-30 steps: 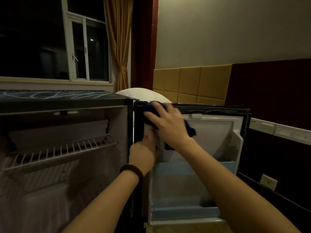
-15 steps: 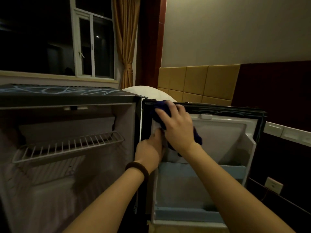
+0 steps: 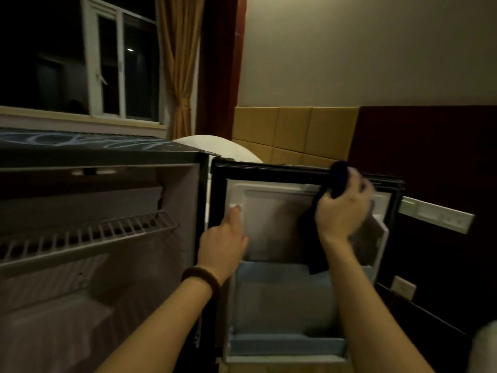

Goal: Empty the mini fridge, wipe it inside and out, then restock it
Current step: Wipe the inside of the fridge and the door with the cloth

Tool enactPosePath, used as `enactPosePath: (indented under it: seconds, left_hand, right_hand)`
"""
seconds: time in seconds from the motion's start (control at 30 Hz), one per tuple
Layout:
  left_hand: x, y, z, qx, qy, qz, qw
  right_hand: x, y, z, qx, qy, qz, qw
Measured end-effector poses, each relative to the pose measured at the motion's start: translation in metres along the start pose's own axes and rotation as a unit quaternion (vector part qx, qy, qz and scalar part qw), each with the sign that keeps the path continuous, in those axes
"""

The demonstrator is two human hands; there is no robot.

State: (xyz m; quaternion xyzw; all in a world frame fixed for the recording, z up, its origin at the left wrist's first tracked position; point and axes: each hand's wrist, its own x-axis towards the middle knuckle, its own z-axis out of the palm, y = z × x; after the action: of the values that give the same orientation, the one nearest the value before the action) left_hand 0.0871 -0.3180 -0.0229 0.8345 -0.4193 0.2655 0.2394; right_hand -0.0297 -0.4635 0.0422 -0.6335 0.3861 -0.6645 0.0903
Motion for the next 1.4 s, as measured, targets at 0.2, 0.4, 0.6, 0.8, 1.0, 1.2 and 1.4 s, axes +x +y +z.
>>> enactPosePath:
  seconds: [0.2, 0.4, 0.6, 0.8, 1.0, 1.2, 1.4]
  left_hand:
    - [-0.001, -0.003, 0.006, -0.012, 0.027, 0.027, 0.999]
    - [0.0, -0.001, 0.009, -0.015, 0.035, 0.017, 0.999]
    - [-0.001, 0.002, 0.004, -0.025, 0.062, 0.017, 0.998]
    - [0.001, 0.004, 0.011, 0.005, 0.056, -0.004, 0.998]
    - [0.001, 0.005, 0.01, -0.019, 0.047, -0.013, 0.999]
    - [0.001, 0.005, 0.01, -0.024, 0.043, -0.005, 0.999]
    - [-0.002, 0.003, 0.009, -0.045, 0.045, -0.005, 0.998]
  right_hand:
    - [-0.004, 0.013, -0.002, -0.102, -0.1, -0.409, 0.901]
    - [0.008, 0.013, -0.008, -0.109, -0.092, -0.258, 0.956]
    - [-0.007, 0.001, 0.004, -0.079, -0.175, -0.457, 0.868]
    - [0.027, 0.058, -0.016, -0.065, -0.112, -0.118, 0.985]
    - [-0.011, 0.004, 0.009, -0.007, -0.129, -0.148, 0.98]
    - [0.022, 0.042, -0.01, -0.103, -0.139, -0.259, 0.95]
    - [0.066, 0.06, -0.038, 0.067, -0.188, 0.042, 0.979]
